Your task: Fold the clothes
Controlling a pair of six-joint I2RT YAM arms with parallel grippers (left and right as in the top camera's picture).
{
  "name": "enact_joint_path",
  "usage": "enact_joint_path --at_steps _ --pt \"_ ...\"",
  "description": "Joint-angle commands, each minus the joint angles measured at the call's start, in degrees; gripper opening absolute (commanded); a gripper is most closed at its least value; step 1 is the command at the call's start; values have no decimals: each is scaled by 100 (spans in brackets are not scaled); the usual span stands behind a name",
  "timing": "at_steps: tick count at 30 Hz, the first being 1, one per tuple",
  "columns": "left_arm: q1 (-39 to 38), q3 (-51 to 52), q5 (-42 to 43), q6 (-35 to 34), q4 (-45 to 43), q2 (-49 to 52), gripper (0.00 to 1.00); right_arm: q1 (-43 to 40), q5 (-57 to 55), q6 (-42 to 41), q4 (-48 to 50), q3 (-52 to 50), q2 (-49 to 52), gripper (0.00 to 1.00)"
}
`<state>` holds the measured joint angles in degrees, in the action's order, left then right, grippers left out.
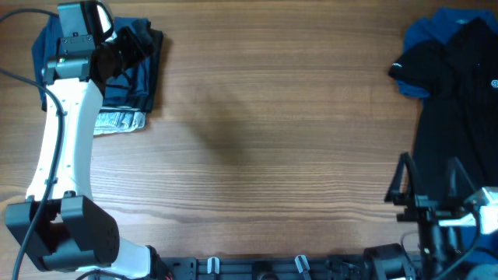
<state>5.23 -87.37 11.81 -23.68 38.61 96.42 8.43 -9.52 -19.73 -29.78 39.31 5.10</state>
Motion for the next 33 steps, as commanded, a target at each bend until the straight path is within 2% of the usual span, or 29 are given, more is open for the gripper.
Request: enact_joint_path --at_steps 1,9,12,16,18,26,33 --pt "-9 13 -37 7 -17 -4 100 -63 55 -297 1056 -1034 -446 99" --pt "-9 15 -37 7 -20 -4 100 -63 177 -249 3689 -2940 -490 99" --pt "-9 15 -37 7 -17 -4 100 -63 466 76 4360 -3536 -490 100" --pt "-9 15 -37 7 -17 -4 100 -66 592 750 4371 -3906 -490 100" --pt "-9 15 -37 7 -17 -4 100 -98 619 997 3982 -3901 -490 99" --pt "-9 15 -37 7 -17 -4 100 -680 699 1228 3034 -3901 -492 99" --pt "-9 13 -37 7 -17 -4 100 -680 699 1224 3045 -3901 -492 100"
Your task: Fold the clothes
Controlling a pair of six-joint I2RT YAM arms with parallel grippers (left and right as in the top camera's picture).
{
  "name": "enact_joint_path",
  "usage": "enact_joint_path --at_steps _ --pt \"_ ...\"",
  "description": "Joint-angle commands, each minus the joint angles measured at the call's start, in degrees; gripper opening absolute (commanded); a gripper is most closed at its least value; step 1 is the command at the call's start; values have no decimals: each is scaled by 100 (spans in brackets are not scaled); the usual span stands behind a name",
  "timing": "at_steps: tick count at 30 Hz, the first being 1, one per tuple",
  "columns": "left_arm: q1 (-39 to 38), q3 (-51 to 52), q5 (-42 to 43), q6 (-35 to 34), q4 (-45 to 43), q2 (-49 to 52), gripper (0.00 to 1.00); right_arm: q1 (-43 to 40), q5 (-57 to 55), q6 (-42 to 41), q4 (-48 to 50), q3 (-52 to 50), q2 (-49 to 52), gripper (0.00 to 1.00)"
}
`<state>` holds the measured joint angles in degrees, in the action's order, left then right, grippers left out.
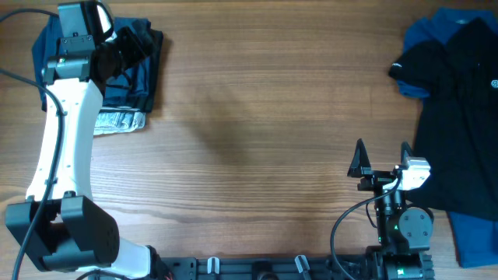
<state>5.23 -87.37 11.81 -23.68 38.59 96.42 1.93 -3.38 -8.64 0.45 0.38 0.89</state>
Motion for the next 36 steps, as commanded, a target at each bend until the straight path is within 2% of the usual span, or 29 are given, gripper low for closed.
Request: enact_joint_path --at_steps 1,22,29,31,34,36 --pt "-9 15 -37 7 -15 -4 100 -31 87 114 22 -9 -68 100" --pt "-9 15 -37 7 -13 -22 100 -31 87 114 20 -9 -61 100" --pt "-26 15 -37 7 4 -1818 100 -31 85 114 22 -9 -61 100" --pt "-26 155 -37 9 7 -2632 100 -31 85 114 20 -9 -61 100" --pt "-26 927 -39 7 -72 -3812 100 -31 87 114 20 -9 -61 100" --pt "-24 1978 -114 11 -234 -4951 100 -31 85 111 22 -9 -61 100"
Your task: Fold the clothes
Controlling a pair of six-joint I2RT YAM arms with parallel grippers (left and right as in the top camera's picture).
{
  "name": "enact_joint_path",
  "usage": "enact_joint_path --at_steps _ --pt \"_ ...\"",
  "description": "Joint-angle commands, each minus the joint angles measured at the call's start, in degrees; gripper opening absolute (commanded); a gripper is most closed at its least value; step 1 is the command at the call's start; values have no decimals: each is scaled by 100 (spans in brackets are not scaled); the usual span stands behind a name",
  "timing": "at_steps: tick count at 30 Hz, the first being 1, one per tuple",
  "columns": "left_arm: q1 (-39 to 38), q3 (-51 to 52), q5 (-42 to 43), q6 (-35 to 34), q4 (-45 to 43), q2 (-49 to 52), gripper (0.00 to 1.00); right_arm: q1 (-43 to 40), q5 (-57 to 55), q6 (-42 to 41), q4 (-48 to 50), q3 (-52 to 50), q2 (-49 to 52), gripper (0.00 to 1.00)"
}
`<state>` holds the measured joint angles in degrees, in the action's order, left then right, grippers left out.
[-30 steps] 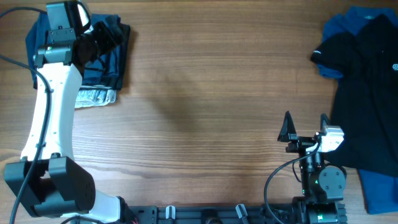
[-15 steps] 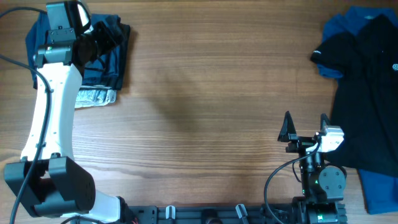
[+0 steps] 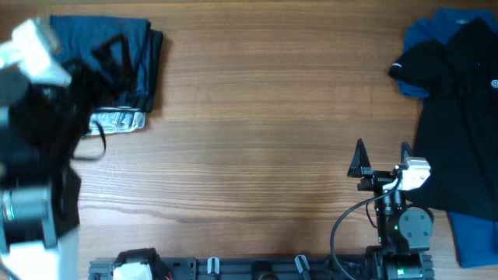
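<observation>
A folded stack of dark blue clothes [image 3: 132, 54] lies at the far left, with a grey patterned piece [image 3: 118, 122] showing under its near edge. My left arm is a large blur along the left edge. Its gripper [image 3: 109, 62] is a dark smear over the stack's near left part, and its jaws cannot be made out. An unfolded black polo shirt [image 3: 459, 124] lies at the right on a blue garment [image 3: 432, 27]. My right gripper [image 3: 381, 159] stands open and empty at the front, just left of the shirt.
The wooden table [image 3: 264, 117] runs between the stack and the pile. A black rail with clips [image 3: 257, 266] lines the front edge. The right arm's base and cable [image 3: 401, 233] sit at the front right.
My left arm has moved off the folded stack toward the left front and now shows as a large blur. The right gripper and the clothes stay as they were.
At first my left gripper rested on the folded stack and my right gripper stood at the near edge of the black shirt. Then the right gripper stood open further left, off the shirt. Now the left arm has come away from the stack.
</observation>
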<state>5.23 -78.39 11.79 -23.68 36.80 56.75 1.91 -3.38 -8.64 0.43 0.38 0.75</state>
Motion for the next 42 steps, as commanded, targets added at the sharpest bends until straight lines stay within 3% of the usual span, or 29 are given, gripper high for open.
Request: enact_joint_path --at_steps 1,7,12,16,20,28,32,39,42 --pt "-26 1565 -120 9 -105 -1467 100 -28 87 114 22 -9 -48 100" --pt "-26 4472 -116 2 -260 -3998 100 -28 85 111 22 -9 -48 100" --pt "-26 6028 -96 -92 -1213 -5117 100 -28 87 111 22 -9 -48 100" --pt "-26 6948 -103 -118 -2625 -5604 100 -28 85 114 22 -9 -48 99" --pt "-26 7366 -208 -55 -3327 -5661 100 -28 87 114 22 -9 -48 100" --pt "-28 7790 -411 -55 -3359 -5661 100 -28 85 114 22 -9 -48 99" --pt "-343 7803 -964 -57 -3268 -5661 100 -28 87 114 22 -9 -48 100" --pt "-625 7803 -1058 2363 -3250 -5661 100 -28 87 116 22 -9 -48 100" --pt "-623 7803 -1058 2503 -3250 -5661 100 -28 85 114 22 -9 -48 99"
